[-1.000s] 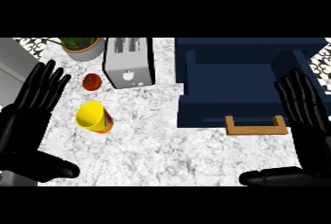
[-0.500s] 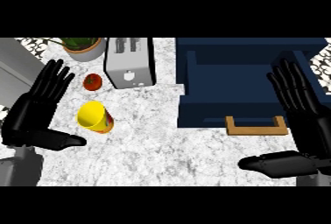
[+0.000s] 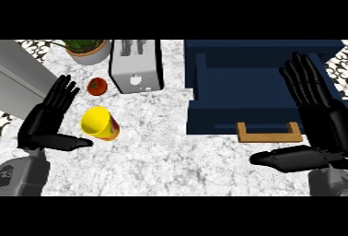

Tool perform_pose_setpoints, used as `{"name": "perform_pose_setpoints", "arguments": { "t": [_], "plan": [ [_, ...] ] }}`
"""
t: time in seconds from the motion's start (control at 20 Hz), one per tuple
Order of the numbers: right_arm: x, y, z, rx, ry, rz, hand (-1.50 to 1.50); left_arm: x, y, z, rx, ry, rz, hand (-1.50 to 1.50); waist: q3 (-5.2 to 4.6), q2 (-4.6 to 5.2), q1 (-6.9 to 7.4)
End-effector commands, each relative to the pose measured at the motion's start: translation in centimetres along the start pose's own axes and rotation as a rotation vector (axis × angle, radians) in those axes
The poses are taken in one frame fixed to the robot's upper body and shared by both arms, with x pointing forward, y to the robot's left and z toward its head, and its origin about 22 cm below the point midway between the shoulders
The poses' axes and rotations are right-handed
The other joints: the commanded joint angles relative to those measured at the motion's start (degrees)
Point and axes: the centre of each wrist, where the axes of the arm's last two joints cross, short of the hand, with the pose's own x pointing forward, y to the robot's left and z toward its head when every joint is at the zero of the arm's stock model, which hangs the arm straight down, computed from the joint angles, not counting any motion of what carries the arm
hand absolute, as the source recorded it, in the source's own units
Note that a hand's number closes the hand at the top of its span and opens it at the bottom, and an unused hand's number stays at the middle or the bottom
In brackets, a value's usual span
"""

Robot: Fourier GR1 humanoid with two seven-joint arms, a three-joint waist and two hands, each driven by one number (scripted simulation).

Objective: Pick up the cup, place it into the drawer and close the drawer

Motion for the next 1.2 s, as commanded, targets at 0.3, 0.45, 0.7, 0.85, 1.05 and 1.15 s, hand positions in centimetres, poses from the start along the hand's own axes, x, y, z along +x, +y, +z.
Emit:
{"name": "perform_pose_setpoints", "arguments": {
  "t": [0.3,0.45,0.7,0.85,1.05,1.15],
  "plan": [
    [-0.3,0.2,-1.5,-0.003,-0.021,0.007,-1.5,-6.4,1.9,-0.2,0.043,0.08,-0.044,-1.5,-0.01,0.0,-0.02],
    [0.2,-0.4,-1.6,-0.008,-0.016,0.008,-1.5,-9.4,3.0,1.3,0.061,0.094,-0.029,-1.5,-0.07,0.2,-0.6],
    [1.6,-2.1,-1.2,-0.008,-0.015,0.007,-1.5,-11.9,3.5,4.5,0.069,0.086,-0.064,-1.5,-0.08,0.18,-0.61],
    [1.7,-1.7,-0.1,0.002,-0.021,0.005,-1.5,-10.9,4.6,2.5,0.082,0.094,-0.061,-1.5,-0.11,0.26,-1.1],
    [2.9,-1.9,-2.0,-0.003,-0.017,-0.006,-1.5,-13.6,1.8,4.3,0.088,0.064,-0.062,-1.5,-0.15,0.33,-1.04],
    [0.8,-2.4,-2.0,-0.01,-0.021,0.01,-1.5,-12.2,4.2,3.9,0.074,0.05,-0.037,-1.5,-0.14,0.4,-0.98]
  ]
}}
